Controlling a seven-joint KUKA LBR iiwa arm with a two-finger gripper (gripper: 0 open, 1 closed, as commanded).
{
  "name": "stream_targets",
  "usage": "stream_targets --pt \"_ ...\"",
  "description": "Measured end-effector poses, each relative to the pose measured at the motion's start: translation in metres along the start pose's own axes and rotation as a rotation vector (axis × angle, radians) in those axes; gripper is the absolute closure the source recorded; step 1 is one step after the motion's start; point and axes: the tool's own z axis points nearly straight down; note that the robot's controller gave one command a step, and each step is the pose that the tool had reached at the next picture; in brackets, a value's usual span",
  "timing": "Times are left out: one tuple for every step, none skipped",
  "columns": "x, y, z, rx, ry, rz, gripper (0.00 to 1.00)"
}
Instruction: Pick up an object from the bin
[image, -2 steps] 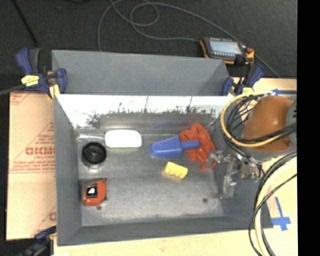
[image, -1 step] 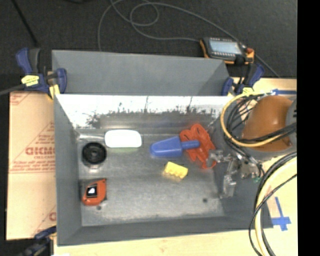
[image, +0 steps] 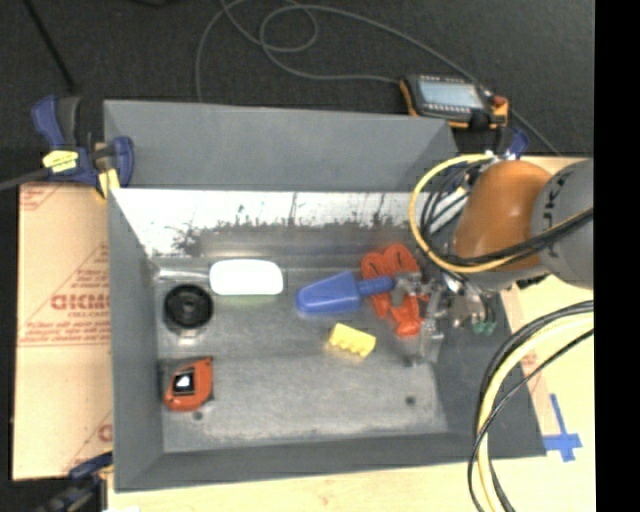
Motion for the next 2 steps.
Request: stream_targets --pt "0.0185 -0.0266 0.0047 0.001 -0.002 -0.047 1.0" --pt "0.0184 -0.0266 0.0047 0.001 -0.002 -0.047 1.0"
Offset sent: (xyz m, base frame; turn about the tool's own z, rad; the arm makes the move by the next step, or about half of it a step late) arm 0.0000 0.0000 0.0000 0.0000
